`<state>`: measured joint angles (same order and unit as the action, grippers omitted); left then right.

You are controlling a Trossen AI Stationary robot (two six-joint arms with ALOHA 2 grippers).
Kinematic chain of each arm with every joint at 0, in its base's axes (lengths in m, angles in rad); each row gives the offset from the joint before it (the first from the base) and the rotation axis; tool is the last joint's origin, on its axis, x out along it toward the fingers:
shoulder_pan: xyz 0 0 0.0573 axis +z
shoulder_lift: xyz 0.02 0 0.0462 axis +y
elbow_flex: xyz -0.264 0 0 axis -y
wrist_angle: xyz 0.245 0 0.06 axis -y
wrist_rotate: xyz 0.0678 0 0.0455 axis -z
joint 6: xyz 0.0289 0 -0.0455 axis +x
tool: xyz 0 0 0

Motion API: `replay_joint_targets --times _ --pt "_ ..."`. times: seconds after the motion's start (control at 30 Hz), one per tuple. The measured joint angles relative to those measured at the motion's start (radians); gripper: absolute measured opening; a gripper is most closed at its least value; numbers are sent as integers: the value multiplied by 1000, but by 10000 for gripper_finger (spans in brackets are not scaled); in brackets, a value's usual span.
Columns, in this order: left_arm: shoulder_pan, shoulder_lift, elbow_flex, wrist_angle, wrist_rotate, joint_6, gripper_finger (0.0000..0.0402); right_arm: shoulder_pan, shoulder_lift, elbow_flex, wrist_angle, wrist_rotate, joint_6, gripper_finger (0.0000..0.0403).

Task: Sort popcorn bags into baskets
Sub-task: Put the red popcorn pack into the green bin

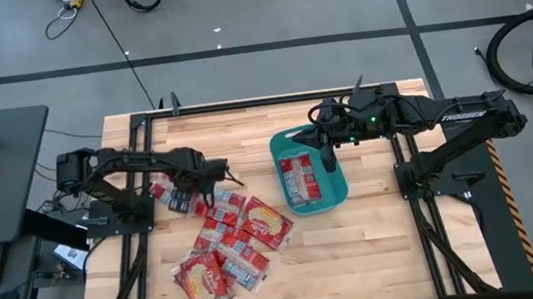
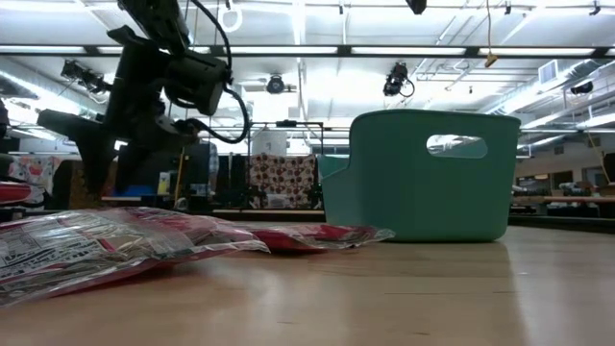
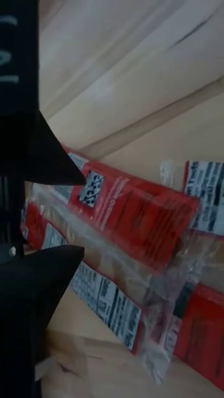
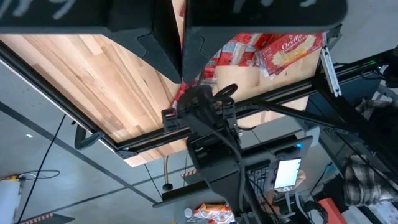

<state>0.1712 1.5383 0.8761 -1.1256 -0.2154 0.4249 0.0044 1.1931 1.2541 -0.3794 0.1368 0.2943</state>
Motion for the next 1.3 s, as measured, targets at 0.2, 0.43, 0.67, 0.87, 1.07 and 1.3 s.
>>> replay_joint_targets --times 0.2,0.43,0.67,0.87,1.07,1.3 --pt "41 0 0 6 121 86 171 0 0 0 0 0 -2 18" --pt "46 0 -4 11 149 198 171 3 0 0 0 0 1 18" --pt "33 -1 -121 15 106 182 171 3 0 0 0 0 1 18" --pt "3 -17 -137 64 23 110 171 3 0 0 0 0 -4 18" --pt "-5 -75 -137 86 10 136 171 2 0 0 0 0 -6 18" --pt "30 -100 -164 159 3 214 171 2 0 0 2 0 -6 18"
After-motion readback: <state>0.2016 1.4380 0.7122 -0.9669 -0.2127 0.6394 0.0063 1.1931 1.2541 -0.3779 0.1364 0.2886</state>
